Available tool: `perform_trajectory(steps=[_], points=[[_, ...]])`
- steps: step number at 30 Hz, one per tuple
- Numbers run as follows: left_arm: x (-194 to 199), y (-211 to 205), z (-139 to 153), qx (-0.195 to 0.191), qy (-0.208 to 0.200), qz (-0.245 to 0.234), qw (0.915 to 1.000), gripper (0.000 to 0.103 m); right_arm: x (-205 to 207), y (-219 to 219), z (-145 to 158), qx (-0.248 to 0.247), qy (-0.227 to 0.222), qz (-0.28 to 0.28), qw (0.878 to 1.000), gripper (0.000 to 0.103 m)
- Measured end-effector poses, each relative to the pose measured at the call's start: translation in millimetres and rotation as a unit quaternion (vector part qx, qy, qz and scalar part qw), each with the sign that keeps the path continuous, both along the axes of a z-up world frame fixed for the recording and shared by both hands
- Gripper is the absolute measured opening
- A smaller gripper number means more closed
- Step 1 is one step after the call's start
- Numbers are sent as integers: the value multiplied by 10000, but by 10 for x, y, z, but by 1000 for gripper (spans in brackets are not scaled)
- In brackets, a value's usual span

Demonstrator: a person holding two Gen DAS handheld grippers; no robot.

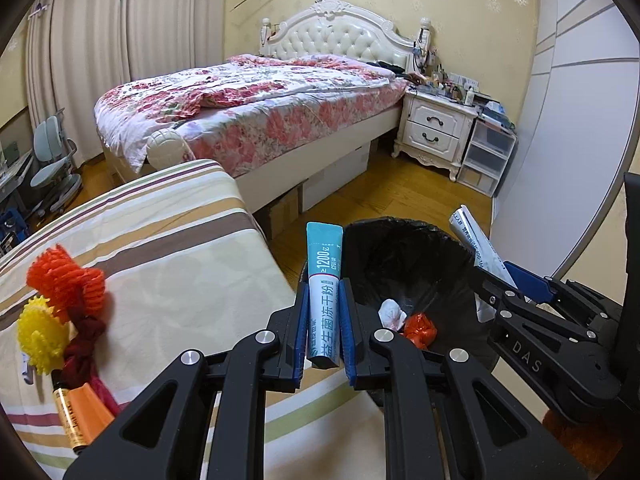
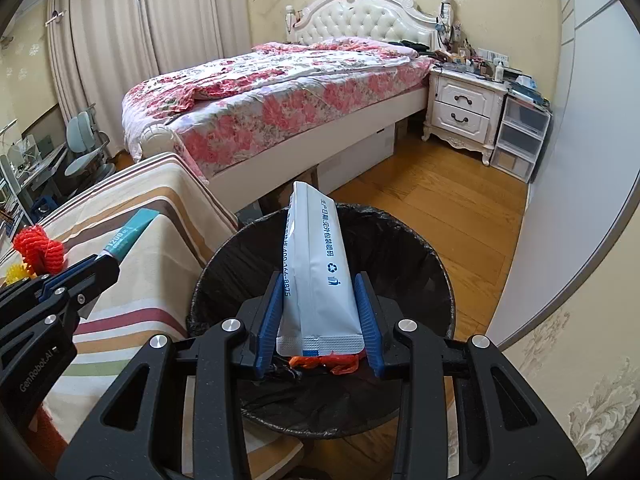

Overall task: Collect trash
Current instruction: 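Open both tools to drop the tube and packet into the bin, then move both open tools from the bin back over the bed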

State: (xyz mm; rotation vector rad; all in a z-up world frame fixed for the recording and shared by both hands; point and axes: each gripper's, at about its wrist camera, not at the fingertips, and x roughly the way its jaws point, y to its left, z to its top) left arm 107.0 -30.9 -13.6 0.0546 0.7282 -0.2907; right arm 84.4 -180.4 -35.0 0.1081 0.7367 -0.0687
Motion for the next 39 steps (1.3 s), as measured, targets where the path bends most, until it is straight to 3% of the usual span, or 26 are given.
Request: perform_trajectory(steps=[16, 18, 20, 23, 26, 31, 39], points=[[240, -348, -131, 283, 67, -298, 9991, 16, 224, -231, -199, 130, 156, -225, 9995, 36], [243, -370, -142, 325, 57, -302, 9990, 21, 233, -256, -221, 146, 151, -269, 9994, 39], [252, -380, -149, 352, 60, -290, 9989, 34, 247, -269, -239, 142, 162, -297, 9993, 44], [232, -370, -150, 377, 12, -235, 9990, 50, 239, -286, -257, 112, 185, -333, 9992, 45], [214, -345, -141, 377, 5, -169, 9991, 58, 230, -288, -255, 104, 198, -370, 9991, 45], [190, -261, -91, 379, -50, -11, 9993, 70, 187, -299, -233, 78, 179, -428, 9989, 53], [57, -2, -13, 373, -47, 312, 9988, 72, 84, -204, -154, 76, 88, -390, 9992, 63]])
